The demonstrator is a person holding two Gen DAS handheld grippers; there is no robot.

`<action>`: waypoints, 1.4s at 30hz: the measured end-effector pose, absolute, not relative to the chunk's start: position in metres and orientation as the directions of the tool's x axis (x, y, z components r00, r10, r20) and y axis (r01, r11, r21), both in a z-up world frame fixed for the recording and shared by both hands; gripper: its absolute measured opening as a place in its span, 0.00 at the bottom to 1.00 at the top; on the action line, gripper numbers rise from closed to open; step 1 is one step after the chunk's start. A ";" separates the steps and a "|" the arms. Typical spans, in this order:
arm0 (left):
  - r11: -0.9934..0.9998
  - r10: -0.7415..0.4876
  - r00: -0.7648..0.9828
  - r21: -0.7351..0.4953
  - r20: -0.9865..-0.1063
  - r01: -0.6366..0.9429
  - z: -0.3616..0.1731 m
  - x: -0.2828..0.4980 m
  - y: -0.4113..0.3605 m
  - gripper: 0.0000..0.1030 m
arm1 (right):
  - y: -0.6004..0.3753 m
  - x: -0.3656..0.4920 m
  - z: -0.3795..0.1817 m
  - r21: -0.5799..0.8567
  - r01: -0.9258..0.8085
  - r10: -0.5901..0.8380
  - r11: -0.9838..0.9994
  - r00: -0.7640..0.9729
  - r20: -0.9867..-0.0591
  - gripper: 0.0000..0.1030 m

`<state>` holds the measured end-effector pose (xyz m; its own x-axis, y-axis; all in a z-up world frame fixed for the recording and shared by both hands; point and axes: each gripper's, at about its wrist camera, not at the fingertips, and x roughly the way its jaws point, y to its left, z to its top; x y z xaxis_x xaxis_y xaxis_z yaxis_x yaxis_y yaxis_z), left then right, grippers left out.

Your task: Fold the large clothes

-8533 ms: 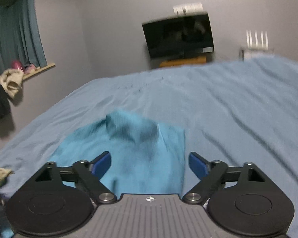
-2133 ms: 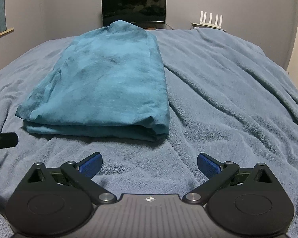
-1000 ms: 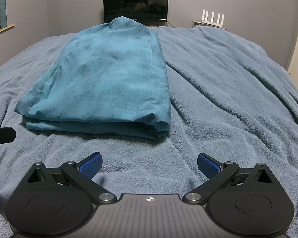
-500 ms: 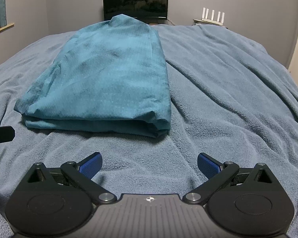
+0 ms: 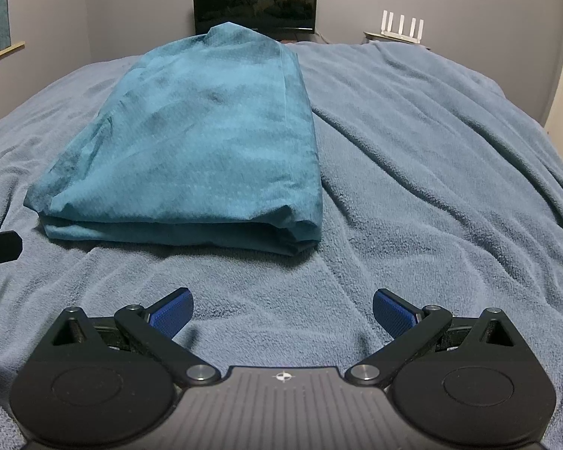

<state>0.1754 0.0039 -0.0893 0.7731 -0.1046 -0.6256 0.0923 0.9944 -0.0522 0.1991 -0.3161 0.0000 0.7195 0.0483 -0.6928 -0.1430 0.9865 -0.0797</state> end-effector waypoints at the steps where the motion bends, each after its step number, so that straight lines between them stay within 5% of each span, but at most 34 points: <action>1: 0.994 -0.104 0.769 -0.052 -0.630 0.091 -0.089 0.175 0.004 0.90 | -0.316 0.199 0.000 -0.080 -0.143 0.048 0.987 0.719 -0.694 1.00; 5: 1.000 -0.021 0.730 -0.011 -0.683 0.018 -0.095 0.182 0.004 0.90 | -0.316 0.200 0.000 -0.079 -0.142 0.048 0.987 0.717 -0.695 1.00; 10: 0.995 -0.097 0.683 -0.084 -0.724 0.052 -0.100 0.189 0.007 0.90 | -0.316 0.202 -0.001 -0.077 -0.141 0.047 0.987 0.711 -0.701 1.00; 29: 0.998 -0.065 0.745 -0.062 -0.664 0.032 -0.090 0.183 0.009 0.99 | -0.316 0.204 -0.003 -0.077 -0.142 0.045 0.987 0.701 -0.712 1.00; 37: 0.978 -0.173 0.770 -0.198 -0.614 0.061 -0.084 0.178 0.022 1.00 | -0.316 0.207 -0.006 -0.074 -0.142 0.046 0.987 0.692 -0.720 1.00; 42: 0.985 -0.153 0.787 -0.155 -0.597 0.074 -0.081 0.174 0.015 1.00 | -0.317 0.209 -0.007 -0.076 -0.146 0.046 0.986 0.687 -0.725 1.00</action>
